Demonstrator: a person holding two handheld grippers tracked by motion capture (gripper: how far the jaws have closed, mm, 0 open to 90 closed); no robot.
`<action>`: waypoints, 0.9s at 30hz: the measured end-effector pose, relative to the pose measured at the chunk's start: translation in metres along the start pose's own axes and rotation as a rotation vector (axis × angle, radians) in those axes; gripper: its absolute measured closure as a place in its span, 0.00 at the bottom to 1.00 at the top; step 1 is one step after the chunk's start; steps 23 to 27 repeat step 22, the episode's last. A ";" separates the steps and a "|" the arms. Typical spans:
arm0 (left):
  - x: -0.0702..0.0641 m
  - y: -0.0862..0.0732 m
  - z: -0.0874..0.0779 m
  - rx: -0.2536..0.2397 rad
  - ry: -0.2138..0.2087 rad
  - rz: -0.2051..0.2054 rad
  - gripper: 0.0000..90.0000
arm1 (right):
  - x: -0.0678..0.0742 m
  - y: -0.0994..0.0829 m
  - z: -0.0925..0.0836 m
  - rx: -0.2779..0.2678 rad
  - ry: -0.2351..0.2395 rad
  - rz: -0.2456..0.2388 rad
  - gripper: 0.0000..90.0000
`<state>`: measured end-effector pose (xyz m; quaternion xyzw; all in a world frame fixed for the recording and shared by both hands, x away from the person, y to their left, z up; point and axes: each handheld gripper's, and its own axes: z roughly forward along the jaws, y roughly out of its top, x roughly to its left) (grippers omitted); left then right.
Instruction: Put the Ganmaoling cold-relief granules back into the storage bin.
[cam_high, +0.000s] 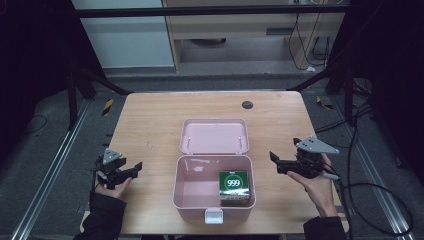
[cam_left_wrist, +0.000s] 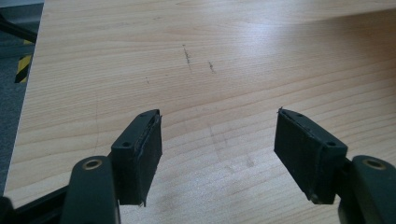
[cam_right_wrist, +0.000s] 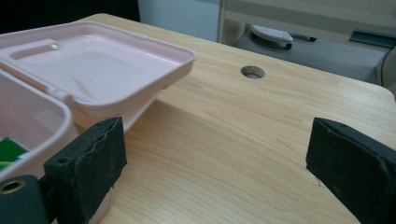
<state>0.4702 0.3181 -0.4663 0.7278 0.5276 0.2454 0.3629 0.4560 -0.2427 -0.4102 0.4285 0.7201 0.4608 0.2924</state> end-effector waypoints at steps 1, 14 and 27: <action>0.000 0.000 0.000 -0.001 0.001 0.001 0.35 | -0.002 -0.003 0.001 0.008 -0.018 -0.005 0.06; 0.001 -0.004 0.007 -0.010 0.022 0.016 0.31 | -0.026 -0.055 0.012 0.091 -0.118 0.082 0.04; 0.006 -0.007 0.011 -0.001 0.030 0.015 0.31 | -0.040 -0.074 0.017 0.146 -0.189 0.111 0.03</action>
